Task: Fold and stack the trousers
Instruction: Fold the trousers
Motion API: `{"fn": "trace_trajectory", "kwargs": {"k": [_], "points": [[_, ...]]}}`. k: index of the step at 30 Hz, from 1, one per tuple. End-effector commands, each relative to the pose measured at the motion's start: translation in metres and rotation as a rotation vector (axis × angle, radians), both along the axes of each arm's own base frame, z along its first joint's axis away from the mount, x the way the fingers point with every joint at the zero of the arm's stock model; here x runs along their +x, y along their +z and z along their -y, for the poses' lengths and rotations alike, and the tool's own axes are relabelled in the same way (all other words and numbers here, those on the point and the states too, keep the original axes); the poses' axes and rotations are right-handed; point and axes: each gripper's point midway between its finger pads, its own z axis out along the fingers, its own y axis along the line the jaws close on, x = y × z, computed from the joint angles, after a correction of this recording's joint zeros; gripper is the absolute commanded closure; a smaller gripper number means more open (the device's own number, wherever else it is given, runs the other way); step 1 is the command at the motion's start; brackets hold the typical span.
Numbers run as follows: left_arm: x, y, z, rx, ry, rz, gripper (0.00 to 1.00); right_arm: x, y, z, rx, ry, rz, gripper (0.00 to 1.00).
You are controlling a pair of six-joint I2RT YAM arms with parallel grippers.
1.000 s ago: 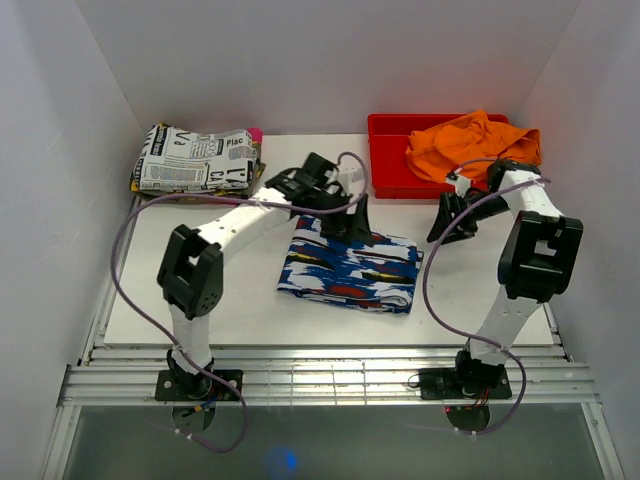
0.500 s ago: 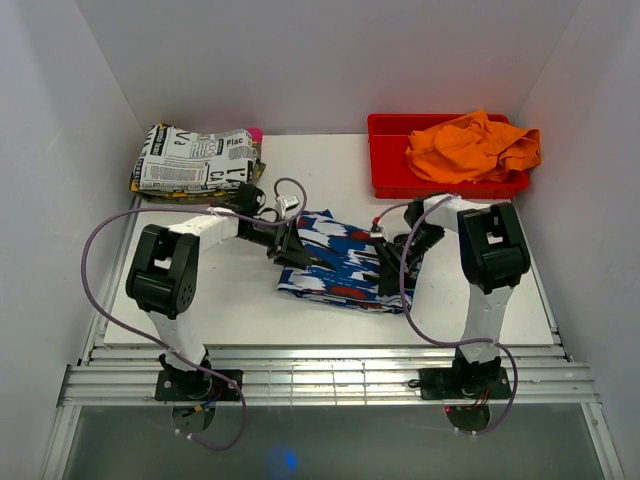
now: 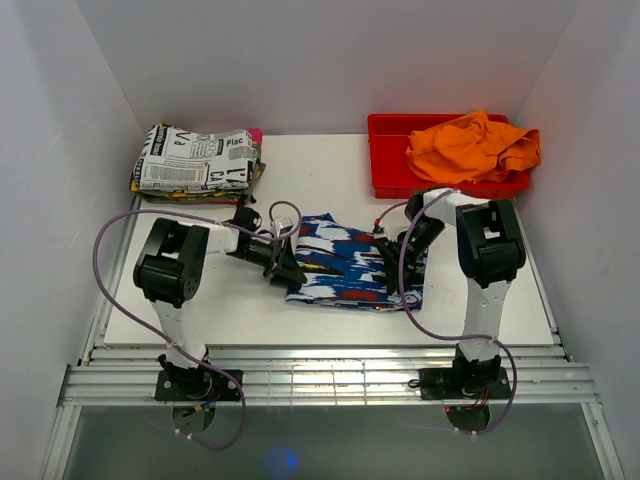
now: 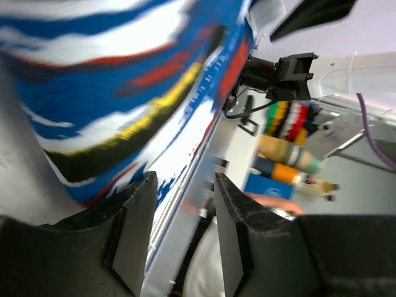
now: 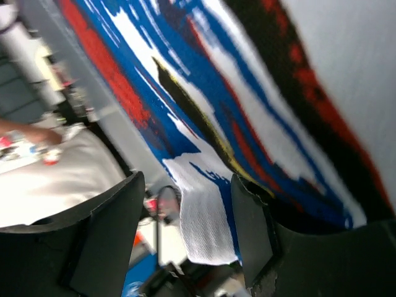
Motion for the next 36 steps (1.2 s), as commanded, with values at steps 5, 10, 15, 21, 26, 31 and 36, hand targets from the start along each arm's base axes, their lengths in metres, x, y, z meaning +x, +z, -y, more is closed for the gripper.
{"fn": "trace_trajectory", "kwargs": {"k": [5,10,15,21,26,31,36], "points": [[0.055,0.121,0.013,-0.136,0.014,0.514,0.44,0.106,0.063,0.018,0.069,0.017,0.607,0.34],[0.102,0.120,0.025,-0.114,0.100,0.533,0.43,0.120,0.086,0.002,0.212,-0.126,0.548,0.34],[0.139,0.069,0.032,-0.043,0.198,0.418,0.41,0.132,0.037,0.010,0.206,-0.260,0.341,0.38],[0.166,0.001,0.026,0.068,0.185,0.415,0.41,0.147,-0.025,0.052,0.127,-0.416,0.208,0.43],[0.185,0.007,0.015,0.091,0.164,0.476,0.37,0.172,0.005,0.057,0.128,-0.417,0.320,0.43],[0.189,0.078,-0.006,0.135,0.216,0.671,0.22,0.160,0.078,0.054,0.171,-0.406,0.499,0.40],[0.146,0.129,-0.039,0.241,0.311,0.794,0.02,0.122,0.111,0.074,0.043,-0.495,0.597,0.30]]}}
